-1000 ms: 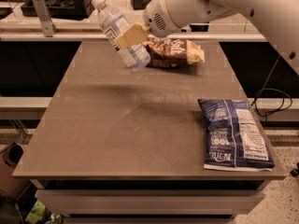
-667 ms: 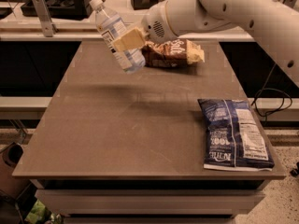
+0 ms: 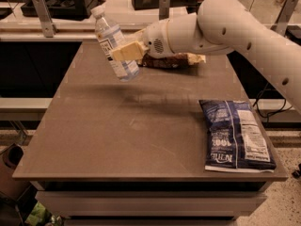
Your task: Place blue plastic bottle upright
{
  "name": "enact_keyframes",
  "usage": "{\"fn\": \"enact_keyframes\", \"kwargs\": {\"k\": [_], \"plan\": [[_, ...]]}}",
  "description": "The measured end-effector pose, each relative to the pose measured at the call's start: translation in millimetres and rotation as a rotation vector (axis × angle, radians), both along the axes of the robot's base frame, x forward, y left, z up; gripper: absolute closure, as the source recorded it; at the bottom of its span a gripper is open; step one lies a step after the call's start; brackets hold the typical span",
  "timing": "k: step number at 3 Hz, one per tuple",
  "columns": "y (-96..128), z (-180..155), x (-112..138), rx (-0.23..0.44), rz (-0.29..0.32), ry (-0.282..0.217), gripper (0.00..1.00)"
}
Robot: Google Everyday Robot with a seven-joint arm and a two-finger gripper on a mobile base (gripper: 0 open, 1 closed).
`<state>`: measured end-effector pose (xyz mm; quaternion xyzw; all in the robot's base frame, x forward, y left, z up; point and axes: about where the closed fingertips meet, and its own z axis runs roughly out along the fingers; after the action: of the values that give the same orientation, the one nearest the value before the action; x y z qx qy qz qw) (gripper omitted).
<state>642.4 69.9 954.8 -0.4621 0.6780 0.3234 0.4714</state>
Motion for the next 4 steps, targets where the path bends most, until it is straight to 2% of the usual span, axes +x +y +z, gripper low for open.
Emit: {"fn": "enact_keyframes", "kwargs": {"k": [2,4], "plan": [[-6.0,-38.2,6.0,0.149,0.012,0.004,1.0],[-14.3,-60.0,9.4,0.244,0.002,-0.001,1.0]]}}
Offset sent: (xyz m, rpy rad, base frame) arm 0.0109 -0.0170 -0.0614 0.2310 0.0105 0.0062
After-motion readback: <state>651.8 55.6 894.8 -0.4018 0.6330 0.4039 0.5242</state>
